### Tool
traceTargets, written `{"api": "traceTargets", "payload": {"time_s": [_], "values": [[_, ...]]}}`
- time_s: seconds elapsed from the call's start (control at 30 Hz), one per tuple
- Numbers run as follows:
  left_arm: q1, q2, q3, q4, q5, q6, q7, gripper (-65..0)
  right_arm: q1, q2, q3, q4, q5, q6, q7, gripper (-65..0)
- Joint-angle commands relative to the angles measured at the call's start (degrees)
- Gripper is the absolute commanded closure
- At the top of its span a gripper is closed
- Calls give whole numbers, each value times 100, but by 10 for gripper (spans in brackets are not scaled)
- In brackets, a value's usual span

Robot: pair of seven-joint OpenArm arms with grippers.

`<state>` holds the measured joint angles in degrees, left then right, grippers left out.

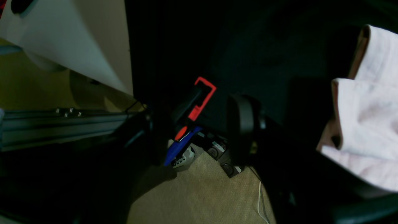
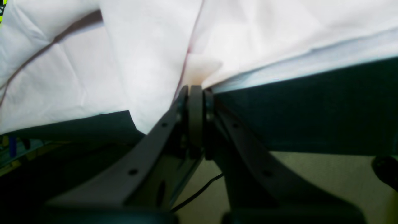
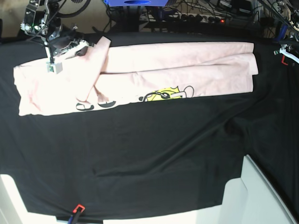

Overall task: Fold the T-shirt properly
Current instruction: 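Press and adjust the folded end with the right gripper, then release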

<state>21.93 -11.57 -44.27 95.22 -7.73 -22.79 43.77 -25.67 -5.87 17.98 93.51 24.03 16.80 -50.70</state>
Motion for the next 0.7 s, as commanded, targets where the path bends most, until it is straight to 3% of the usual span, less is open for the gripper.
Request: {"api": "traceTargets", "payload": {"time_s": [0.0, 0.2, 0.33, 0.4, 0.5, 0.53, 0.67], "values": [[18, -104, -52, 82, -14, 24, -74, -289, 22, 11, -9, 130, 89, 30, 54, 0], [18, -95, -52, 82, -14, 24, -74, -289, 189, 117, -26, 147, 705, 21, -315, -1], [18, -95, -52, 82, -14, 24, -74, -289, 242, 108, -26, 288, 766, 21, -667, -7], [18, -95, -52, 82, -14, 24, -74, -289, 215, 90, -26, 517, 775, 21, -719, -71], [18, -95, -52, 82, -14, 24, -74, -289, 92, 64, -26, 1009, 775, 21, -719, -235], [18, -95, -52, 82, -14, 24, -74, -289, 48, 64, -26, 1176, 775, 21, -719, -263], [18, -87, -52, 74, -14, 24, -74, -289, 4, 64, -26, 1466, 775, 21, -834, -270]]}}
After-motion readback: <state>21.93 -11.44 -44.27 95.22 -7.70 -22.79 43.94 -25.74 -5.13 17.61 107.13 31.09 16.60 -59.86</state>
